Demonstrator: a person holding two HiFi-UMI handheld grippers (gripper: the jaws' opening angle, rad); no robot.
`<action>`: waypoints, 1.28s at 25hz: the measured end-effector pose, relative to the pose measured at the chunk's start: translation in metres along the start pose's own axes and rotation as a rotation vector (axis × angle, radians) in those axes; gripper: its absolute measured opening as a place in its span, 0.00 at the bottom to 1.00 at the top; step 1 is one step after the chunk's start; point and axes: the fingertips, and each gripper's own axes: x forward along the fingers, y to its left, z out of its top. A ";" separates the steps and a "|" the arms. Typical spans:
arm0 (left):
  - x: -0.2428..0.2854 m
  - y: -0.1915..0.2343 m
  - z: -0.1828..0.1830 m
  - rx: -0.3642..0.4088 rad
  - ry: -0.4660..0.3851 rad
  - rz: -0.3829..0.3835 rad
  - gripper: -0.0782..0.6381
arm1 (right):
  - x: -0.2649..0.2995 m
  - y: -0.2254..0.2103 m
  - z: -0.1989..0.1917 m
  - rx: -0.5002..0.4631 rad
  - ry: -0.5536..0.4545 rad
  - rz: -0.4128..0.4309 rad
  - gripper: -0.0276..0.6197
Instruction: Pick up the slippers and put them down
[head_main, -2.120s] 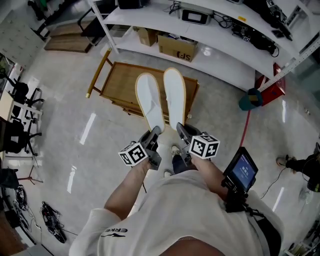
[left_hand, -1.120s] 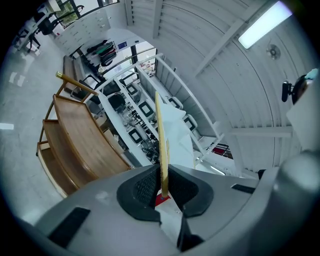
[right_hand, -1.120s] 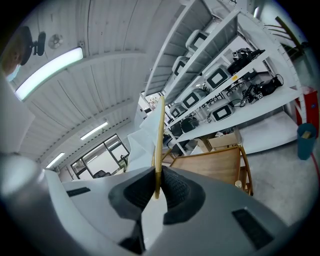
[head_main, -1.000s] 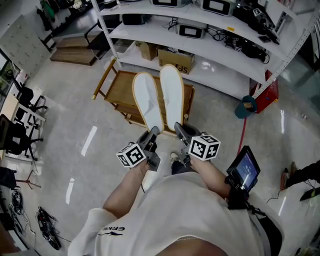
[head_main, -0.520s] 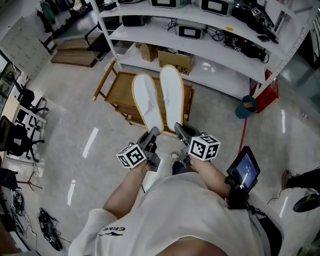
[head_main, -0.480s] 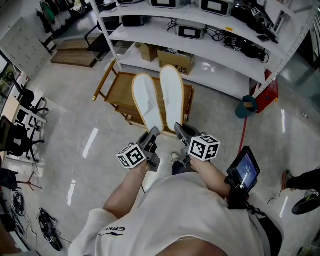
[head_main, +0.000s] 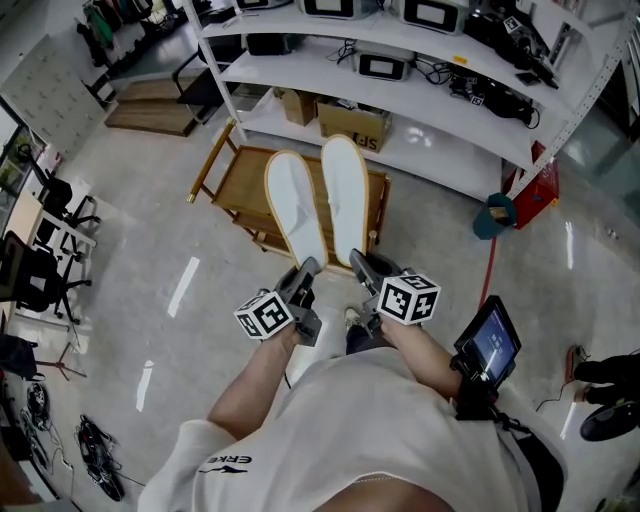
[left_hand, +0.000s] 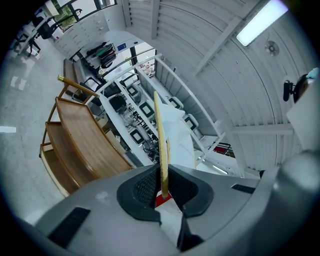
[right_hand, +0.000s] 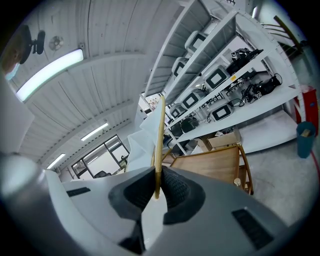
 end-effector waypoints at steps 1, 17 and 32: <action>-0.001 0.000 0.000 0.001 -0.003 0.003 0.15 | 0.000 0.000 -0.001 0.001 0.002 0.002 0.09; -0.076 0.022 0.022 -0.009 -0.116 0.108 0.15 | 0.035 0.062 -0.043 -0.024 0.106 0.138 0.09; -0.133 0.065 0.067 -0.027 -0.243 0.236 0.15 | 0.111 0.121 -0.076 -0.055 0.242 0.298 0.09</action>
